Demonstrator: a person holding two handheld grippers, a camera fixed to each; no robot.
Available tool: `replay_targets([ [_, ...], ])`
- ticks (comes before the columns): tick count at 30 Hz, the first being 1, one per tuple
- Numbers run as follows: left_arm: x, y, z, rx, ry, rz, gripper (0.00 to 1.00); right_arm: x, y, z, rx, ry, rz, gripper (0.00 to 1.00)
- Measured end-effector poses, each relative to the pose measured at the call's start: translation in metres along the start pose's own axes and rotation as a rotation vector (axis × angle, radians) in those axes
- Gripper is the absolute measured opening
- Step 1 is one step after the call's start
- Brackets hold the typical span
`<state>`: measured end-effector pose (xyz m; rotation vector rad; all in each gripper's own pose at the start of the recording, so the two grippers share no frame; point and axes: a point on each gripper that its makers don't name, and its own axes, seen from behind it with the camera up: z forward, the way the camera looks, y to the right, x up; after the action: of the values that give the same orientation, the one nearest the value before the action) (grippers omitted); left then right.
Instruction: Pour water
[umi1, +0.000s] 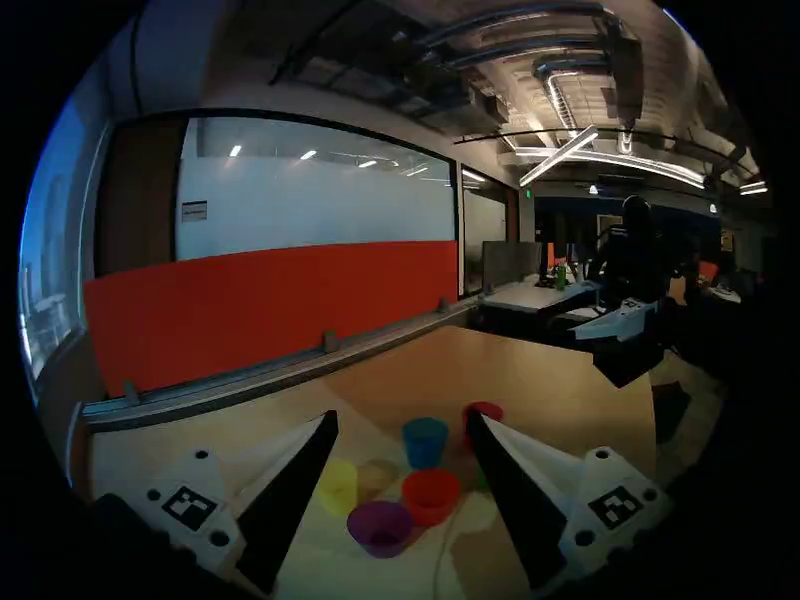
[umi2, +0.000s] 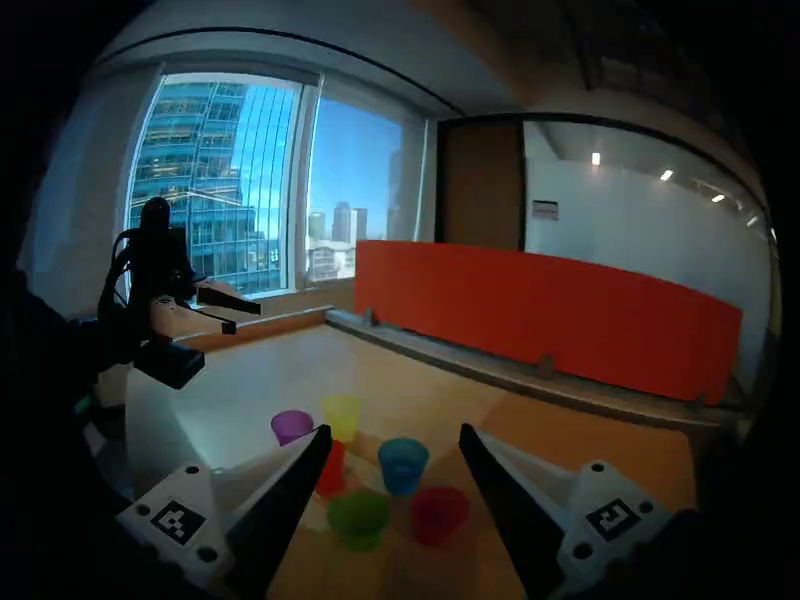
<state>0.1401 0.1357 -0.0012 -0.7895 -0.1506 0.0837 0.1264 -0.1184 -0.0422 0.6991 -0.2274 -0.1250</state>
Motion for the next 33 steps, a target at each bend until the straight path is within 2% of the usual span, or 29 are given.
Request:
replay_targets([
  [12,-0.037,0.011,0.013,-0.044,-0.05,0.031,0.96,-0.035,-0.004,0.013,0.02,-0.048,0.006,0.99],
  [33,-0.084,0.015,0.047,-0.112,-0.155,0.063,0.96,-0.094,-0.018,0.041,0.065,-0.143,0.006,0.99],
])
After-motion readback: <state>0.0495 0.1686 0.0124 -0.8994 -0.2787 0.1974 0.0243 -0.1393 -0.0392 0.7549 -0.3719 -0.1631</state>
